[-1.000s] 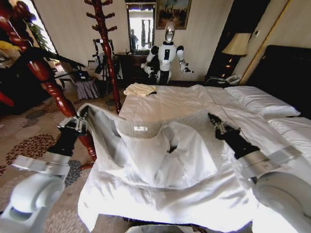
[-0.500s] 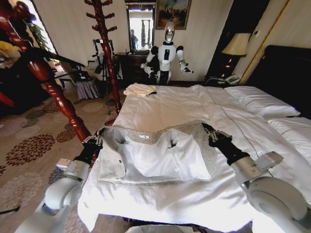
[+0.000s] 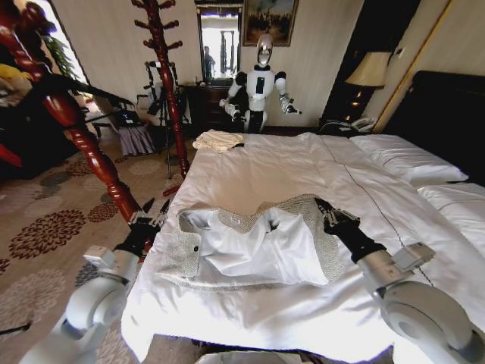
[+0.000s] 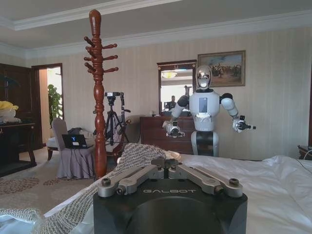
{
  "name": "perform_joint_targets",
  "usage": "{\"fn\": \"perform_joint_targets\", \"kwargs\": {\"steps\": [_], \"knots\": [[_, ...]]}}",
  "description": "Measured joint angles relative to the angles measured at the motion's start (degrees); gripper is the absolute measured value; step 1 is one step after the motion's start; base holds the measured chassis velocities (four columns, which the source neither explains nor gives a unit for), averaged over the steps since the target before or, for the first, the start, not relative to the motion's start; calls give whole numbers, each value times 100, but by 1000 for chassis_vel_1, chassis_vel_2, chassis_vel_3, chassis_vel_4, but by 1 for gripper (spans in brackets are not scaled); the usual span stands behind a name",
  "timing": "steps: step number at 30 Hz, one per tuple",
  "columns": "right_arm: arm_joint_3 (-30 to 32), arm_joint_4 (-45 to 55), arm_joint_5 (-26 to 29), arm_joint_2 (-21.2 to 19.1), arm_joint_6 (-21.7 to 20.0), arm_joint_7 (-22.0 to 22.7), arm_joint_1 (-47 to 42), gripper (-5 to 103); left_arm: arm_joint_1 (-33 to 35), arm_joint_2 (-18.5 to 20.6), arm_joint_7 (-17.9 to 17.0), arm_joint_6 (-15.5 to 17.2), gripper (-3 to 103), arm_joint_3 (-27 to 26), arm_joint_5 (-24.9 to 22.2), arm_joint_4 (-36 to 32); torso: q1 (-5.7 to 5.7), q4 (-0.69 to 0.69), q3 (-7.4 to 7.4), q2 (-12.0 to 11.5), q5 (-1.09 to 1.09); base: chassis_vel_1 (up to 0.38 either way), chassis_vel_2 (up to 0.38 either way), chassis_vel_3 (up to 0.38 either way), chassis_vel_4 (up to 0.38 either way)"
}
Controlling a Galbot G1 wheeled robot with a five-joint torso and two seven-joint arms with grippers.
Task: Pick up the clothes from the bed and hang them on the clothes hanger.
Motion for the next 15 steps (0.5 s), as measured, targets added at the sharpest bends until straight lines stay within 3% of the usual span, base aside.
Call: {"fn": "perform_joint_targets", "kwargs": {"steps": [2,4,6,7,10,11,13,15], "knots": [[2,1,11,-3,22,-23,5,0,-156,280,-126,83,84,-503,-376,-206,0,-1,0,0,0,0,0,0,0],[2,2,13,4,31,-31,12,0,-201,450,-167,154,84,-765,-518,-256,0,-1,0,0,0,0,0,0,0],[-1,3,14,22,43,-39,26,0,-240,804,-206,257,94,-1348,-773,-250,0,-1,0,0,1,0,0,0,0],[-1,3,14,22,43,-39,26,0,-240,804,-206,257,94,-1348,-773,-250,0,-1,0,0,1,0,0,0,0],[-4,5,17,47,50,-54,44,0,-324,1336,-323,368,100,-2278,-1345,66,0,0,0,0,0,0,0,0,0],[-4,5,17,47,50,-54,44,0,-324,1336,-323,368,100,-2278,-1345,66,0,0,0,0,0,0,0,0,0],[2,6,22,96,74,-65,71,0,-422,1715,-448,462,100,-2826,-1995,497,0,-1,0,0,-2,0,0,0,0],[10,7,30,113,83,-66,78,0,-465,1886,-450,506,100,-2993,-2208,703,0,1,0,0,-1,0,0,0,0]]}}
